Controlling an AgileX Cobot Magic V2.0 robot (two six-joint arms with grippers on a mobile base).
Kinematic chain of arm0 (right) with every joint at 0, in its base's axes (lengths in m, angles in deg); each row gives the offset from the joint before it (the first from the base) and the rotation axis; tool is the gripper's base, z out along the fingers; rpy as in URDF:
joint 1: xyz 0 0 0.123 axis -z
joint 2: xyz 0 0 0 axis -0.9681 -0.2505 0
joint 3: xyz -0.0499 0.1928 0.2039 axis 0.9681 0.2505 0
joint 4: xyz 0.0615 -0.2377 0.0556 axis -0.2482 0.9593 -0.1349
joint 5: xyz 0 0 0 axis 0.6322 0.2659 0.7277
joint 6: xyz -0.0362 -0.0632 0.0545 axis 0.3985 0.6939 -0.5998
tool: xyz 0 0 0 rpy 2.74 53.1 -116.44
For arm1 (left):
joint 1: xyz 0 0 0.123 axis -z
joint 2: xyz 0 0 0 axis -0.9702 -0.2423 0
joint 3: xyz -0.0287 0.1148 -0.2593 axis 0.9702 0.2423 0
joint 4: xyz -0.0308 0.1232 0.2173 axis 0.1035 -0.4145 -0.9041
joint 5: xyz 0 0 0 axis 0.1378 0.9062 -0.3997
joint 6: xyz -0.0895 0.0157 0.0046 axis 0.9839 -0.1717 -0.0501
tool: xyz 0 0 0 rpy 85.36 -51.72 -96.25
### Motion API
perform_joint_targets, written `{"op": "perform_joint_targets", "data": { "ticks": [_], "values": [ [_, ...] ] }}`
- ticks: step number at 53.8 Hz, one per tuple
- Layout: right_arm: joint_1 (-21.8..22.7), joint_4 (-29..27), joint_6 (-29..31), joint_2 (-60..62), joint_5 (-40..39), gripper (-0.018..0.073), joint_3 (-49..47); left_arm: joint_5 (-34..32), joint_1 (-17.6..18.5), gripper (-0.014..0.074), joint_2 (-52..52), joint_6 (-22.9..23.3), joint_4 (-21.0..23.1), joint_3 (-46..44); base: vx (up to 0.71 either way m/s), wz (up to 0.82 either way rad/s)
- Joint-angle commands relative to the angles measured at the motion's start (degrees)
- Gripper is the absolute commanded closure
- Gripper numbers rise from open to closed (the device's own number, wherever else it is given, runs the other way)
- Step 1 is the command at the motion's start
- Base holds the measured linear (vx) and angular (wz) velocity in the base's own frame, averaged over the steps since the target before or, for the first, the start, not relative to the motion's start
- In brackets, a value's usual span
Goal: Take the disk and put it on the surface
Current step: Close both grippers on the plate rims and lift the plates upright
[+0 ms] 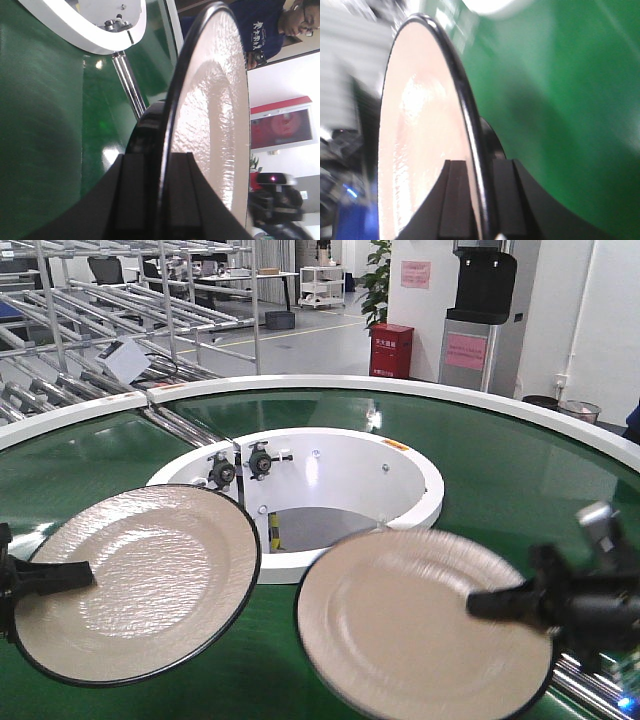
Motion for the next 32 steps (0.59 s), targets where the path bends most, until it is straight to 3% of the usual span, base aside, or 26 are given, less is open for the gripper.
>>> {"op": "perform_joint_targets", "data": {
  "ticks": [1, 16, 32],
  "values": [
    [2.28, -8.05, -2.6, 7.7, 2.93, 0.0568, -1.52, 6.74, 0.81, 0.0598, 4.88, 1.25, 6.35, -1.59, 0.0, 0.0],
    [7.0, -7.43, -5.17, 19.93, 0.75, 0.0568, -1.52, 6.37, 6.11, 0.0598, 11.7, 3.96, 5.93, -1.59, 0.0, 0.0],
    [7.0, -7.97, -4.42, 20.92, 0.41, 0.0568, -1.52, 5.63, 6.46, 0.0598, 13.15, 4.01, 6.87, -1.64, 0.0, 0.0]
  ]
}}
